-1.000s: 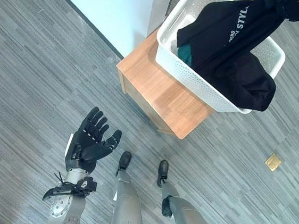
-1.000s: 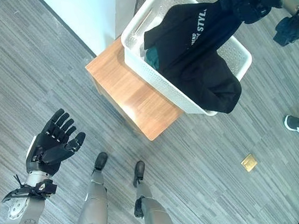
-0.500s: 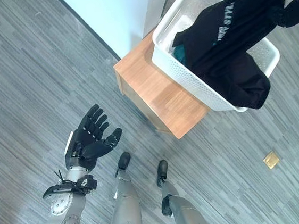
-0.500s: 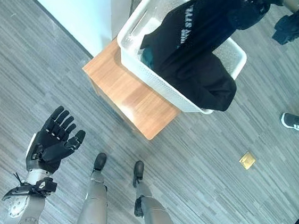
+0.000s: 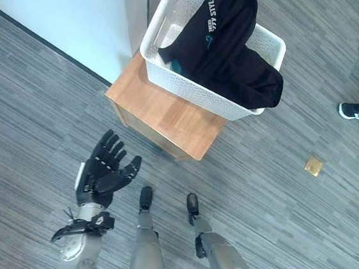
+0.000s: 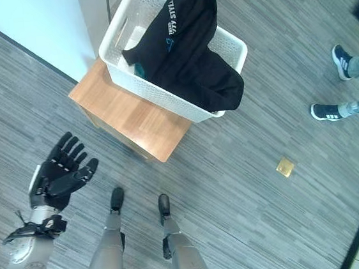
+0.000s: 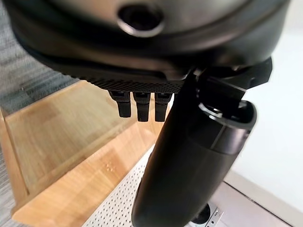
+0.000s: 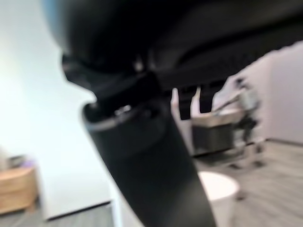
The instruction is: Pick up bed clothes into laundry basket.
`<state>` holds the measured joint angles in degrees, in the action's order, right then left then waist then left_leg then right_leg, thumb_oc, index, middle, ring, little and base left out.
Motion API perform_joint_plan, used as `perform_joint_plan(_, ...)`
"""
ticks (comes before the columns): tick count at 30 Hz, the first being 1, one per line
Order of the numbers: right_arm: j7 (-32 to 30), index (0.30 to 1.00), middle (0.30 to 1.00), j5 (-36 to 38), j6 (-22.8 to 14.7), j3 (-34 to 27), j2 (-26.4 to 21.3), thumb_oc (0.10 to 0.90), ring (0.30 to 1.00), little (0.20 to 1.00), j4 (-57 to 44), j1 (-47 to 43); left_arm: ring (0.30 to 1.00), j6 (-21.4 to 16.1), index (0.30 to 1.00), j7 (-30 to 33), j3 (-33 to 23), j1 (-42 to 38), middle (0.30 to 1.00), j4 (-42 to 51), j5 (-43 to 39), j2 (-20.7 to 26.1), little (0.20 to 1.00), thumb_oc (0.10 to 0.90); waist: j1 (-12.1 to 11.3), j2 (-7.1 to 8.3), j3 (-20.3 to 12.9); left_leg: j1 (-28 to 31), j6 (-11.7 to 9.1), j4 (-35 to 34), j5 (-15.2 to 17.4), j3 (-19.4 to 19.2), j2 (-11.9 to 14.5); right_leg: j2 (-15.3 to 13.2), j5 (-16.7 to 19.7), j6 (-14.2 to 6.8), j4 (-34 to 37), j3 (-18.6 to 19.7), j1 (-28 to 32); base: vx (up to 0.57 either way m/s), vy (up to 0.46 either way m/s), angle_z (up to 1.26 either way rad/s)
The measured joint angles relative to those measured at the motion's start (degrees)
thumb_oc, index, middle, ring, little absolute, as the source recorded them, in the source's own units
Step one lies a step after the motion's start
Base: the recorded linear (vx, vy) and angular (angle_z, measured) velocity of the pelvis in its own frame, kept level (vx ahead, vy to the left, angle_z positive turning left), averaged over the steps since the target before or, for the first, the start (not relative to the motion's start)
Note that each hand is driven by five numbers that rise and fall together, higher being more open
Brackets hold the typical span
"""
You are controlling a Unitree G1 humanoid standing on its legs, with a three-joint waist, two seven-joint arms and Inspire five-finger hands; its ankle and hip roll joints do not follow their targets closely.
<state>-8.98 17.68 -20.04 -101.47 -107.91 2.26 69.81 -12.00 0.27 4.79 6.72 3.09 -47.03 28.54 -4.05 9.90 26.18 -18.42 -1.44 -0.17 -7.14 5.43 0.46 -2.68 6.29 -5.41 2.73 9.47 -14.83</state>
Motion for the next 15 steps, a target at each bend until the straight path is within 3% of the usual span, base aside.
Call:
perform_joint_plan(2,-0.7,0.900,0.900,2.7,-1.2,-0.1,5.4,0.800,0.900,0.900,-0.8,-0.4,0.900,0.0,0.900,-0.1,0.2,0.0,0.900,-0.2,0.0,-3.4,0.900,0.800,0.7,-2.33,-0.9,0.7,0.5,-0.1,0.3,-0.4,-0.7,-0.6,-0.3,-0.4,-0.1,0.3,0.3,0.06,0.032,-0.09)
perform_joint_plan(3,-0.8,0.900,0.900,3.6,-1.8,0.5,8.1,0.800,0.900,0.900,-0.9,-1.1,0.900,0.1,0.900,0.1,1.0,-0.9,0.900,-0.6,0.0,-5.2,0.900,0.800,0.9,-4.02,-0.3,2.1,1.5,-0.4,1.1,-1.4,-0.7,-1.0,-0.9,-0.7,-0.8,0.4,1.3,0.00,0.033,-0.02)
perform_joint_plan(4,-1.2,0.900,0.900,4.5,-3.1,0.6,12.2,0.800,0.900,0.900,-1.0,-1.2,0.900,0.6,0.900,-0.2,2.0,-1.1,0.900,-0.4,0.0,-7.6,0.900,0.800,0.1,-6.64,-0.9,3.1,1.2,-0.7,0.6,-1.5,-0.9,-0.9,-0.9,-0.7,-1.4,0.4,1.8,0.03,0.014,-0.17)
perform_joint_plan(5,-1.5,0.900,0.900,6.5,-2.7,5.9,14.6,0.800,0.900,0.900,-1.1,-6.9,0.900,0.6,0.900,-0.1,2.3,-0.3,0.900,0.4,0.0,-8.7,0.900,0.800,-0.5,-7.80,-1.4,4.6,2.2,-1.3,1.1,-2.2,-1.3,-1.7,-1.5,-0.9,-1.6,0.1,2.8,0.12,0.032,-0.47)
perform_joint_plan(6,-0.9,0.900,0.900,4.8,4.5,51.8,34.3,0.800,0.900,0.900,-15.3,-64.3,0.900,1.8,0.900,-0.1,-0.2,4.2,0.900,4.9,0.1,-5.4,0.900,0.800,0.1,-3.28,-2.4,8.8,-0.4,-1.4,2.6,-3.4,0.4,-0.3,-1.0,-0.3,0.3,-1.4,6.1,0.17,0.029,-0.76)
perform_joint_plan(7,-4.6,0.900,0.900,5.7,2.0,65.3,44.3,0.800,0.900,0.900,-18.5,-77.8,0.900,0.7,0.900,-1.1,-3.9,8.9,0.900,5.8,0.2,-3.7,0.900,0.800,3.4,-2.00,-3.1,9.8,-1.0,0.6,4.5,-3.7,1.2,0.8,-0.9,0.2,-0.9,-0.2,6.2,0.11,0.032,-0.38)
perform_joint_plan(8,-6.0,0.900,0.900,3.8,-3.2,60.3,47.1,0.800,0.900,0.900,-25.0,-64.8,0.900,1.0,0.900,-1.8,-5.6,8.3,0.900,3.6,0.4,-2.7,0.900,0.800,7.2,-4.26,-6.4,7.2,-1.2,2.8,5.6,-3.3,1.9,1.6,-1.0,0.0,-3.4,1.9,4.1,0.03,0.015,-0.06)
perform_joint_plan(9,-4.9,0.900,0.900,1.6,-5.6,56.8,46.9,0.800,0.900,0.900,-24.0,-57.8,0.900,0.9,0.900,-1.6,-8.2,8.5,0.900,1.1,0.4,-3.4,0.900,0.800,9.7,-5.32,-8.7,7.9,-0.9,1.1,5.3,-3.4,1.9,1.5,-1.3,-0.4,-3.5,3.8,4.2,0.04,0.011,-0.24)
perform_joint_plan(10,-4.8,0.900,0.900,1.2,-5.5,56.7,49.0,0.800,0.900,0.900,-20.0,-56.8,0.900,1.3,0.900,-0.9,-9.8,6.5,0.900,-2.3,0.4,-3.3,0.900,0.800,9.9,-4.41,-9.9,9.3,-0.8,0.7,4.9,-4.9,1.9,1.6,-1.3,-0.4,-3.3,4.8,4.9,0.03,-0.006,-0.65)
perform_joint_plan(12,-5.5,0.900,0.900,4.6,-4.3,55.8,60.1,0.800,0.900,0.900,-7.9,-57.5,0.900,2.4,0.900,-0.4,-9.8,2.0,0.900,-6.1,1.7,-4.9,0.900,0.800,10.3,-3.81,-14.7,9.6,-1.3,0.7,6.0,-5.2,1.6,1.3,-1.9,-1.1,-1.7,5.0,5.7,0.07,0.011,-0.48)
perform_joint_plan(15,-9.3,0.900,0.900,12.5,-0.7,53.8,74.1,0.800,0.900,0.900,5.8,-62.8,0.900,2.5,0.900,-0.5,-9.2,0.4,0.900,-6.0,2.8,-5.5,0.900,0.800,11.7,-3.88,-16.5,14.6,-1.4,-2.9,6.0,-6.5,2.3,1.5,-2.0,-1.0,0.5,5.3,9.0,0.05,0.003,-0.19)
